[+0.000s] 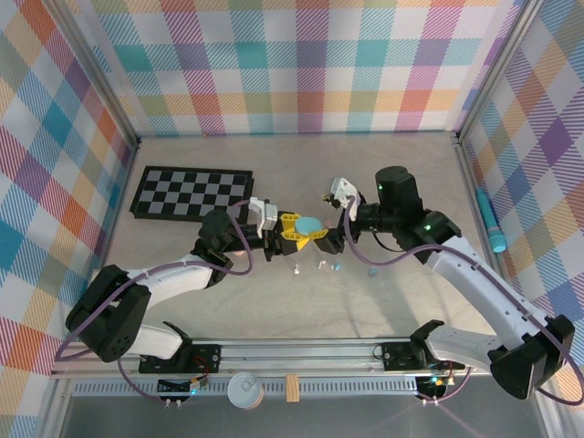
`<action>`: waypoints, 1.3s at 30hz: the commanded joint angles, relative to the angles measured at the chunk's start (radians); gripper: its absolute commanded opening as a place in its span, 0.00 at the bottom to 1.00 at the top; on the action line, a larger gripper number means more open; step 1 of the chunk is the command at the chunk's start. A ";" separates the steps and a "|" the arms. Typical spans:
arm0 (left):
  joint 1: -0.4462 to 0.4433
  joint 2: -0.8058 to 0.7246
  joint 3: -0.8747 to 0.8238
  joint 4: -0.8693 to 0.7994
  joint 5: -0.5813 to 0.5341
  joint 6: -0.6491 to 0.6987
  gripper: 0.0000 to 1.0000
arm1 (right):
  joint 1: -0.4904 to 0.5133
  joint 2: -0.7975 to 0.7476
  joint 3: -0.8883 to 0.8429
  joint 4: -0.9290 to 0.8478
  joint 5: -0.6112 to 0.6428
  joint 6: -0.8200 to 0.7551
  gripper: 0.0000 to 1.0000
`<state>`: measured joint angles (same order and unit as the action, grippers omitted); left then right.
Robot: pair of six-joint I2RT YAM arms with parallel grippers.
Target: Insert the wireless bluetooth earbuds into the charging case
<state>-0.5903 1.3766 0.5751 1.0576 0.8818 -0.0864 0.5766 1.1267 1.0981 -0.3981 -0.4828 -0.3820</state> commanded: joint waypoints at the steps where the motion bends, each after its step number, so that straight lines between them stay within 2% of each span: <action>1: 0.009 -0.029 0.027 0.018 0.038 -0.004 0.32 | 0.008 0.016 0.042 0.011 -0.001 -0.034 0.99; 7: 0.009 -0.031 0.029 0.024 0.038 -0.008 0.32 | 0.012 0.034 0.047 -0.001 0.028 -0.040 0.99; 13: 0.009 -0.026 0.037 0.027 0.063 -0.024 0.31 | 0.012 0.020 0.049 0.052 0.174 0.034 0.99; 17: 0.009 -0.022 0.030 0.036 0.063 -0.024 0.31 | 0.012 -0.006 0.039 0.097 0.215 0.073 0.99; 30: 0.009 -0.048 0.025 0.033 0.065 -0.024 0.30 | 0.011 0.005 0.092 0.090 0.270 0.167 1.00; 39: 0.009 -0.069 0.016 0.019 0.052 -0.018 0.30 | 0.011 0.007 0.135 0.033 0.254 0.166 0.99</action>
<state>-0.5800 1.3369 0.5861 1.0454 0.9077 -0.1093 0.5949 1.1332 1.1912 -0.3378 -0.2272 -0.2237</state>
